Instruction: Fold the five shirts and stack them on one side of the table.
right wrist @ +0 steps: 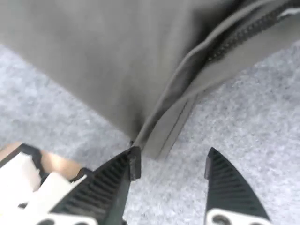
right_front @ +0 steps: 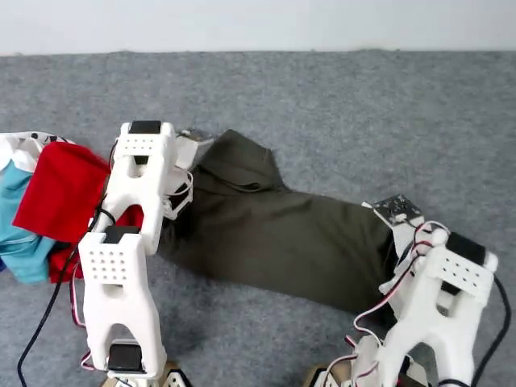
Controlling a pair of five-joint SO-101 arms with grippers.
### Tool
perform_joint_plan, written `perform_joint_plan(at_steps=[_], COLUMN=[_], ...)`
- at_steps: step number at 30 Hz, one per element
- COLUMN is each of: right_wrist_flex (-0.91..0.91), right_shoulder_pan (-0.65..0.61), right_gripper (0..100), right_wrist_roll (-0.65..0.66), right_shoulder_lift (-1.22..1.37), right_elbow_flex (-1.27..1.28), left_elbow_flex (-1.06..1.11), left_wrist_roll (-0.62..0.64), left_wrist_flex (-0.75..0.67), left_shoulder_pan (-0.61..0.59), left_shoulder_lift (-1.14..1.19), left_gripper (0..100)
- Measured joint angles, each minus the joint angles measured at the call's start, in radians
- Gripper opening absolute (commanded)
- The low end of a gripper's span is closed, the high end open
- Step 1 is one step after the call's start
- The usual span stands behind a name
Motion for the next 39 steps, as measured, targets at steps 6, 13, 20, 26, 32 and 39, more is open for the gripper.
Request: perform_joint_plan(at_steps=[6,13,20,26,32,39], right_wrist_flex=[0.029,0.037,0.037,0.037,0.037,0.037], right_shoulder_pan=[-0.003,-0.003,-0.008,-0.009,-0.009,-0.009], right_gripper=[23.2,23.2,23.2,23.2,23.2,23.1], right_wrist_roll=[-0.055,-0.1,-0.107,-0.107,-0.107,-0.107], right_shoulder_lift=[0.0,0.0,0.0,0.0,0.0,0.0], right_elbow_flex=[-0.077,-0.086,-0.086,-0.086,-0.086,-0.086], left_elbow_flex=[-0.071,-0.077,-0.055,-0.052,-0.052,-0.052], left_wrist_roll=[-0.006,-0.009,-0.097,-0.106,-0.106,-0.02], left_wrist_flex=[0.0,0.0,0.002,0.002,0.002,0.002], left_shoulder_pan=[-0.011,-0.071,-0.186,-0.198,-0.166,-0.149], left_shoulder_lift=[0.0,0.0,0.0,-0.003,-0.098,-0.21], left_gripper=[17,17,17,17,17,17])
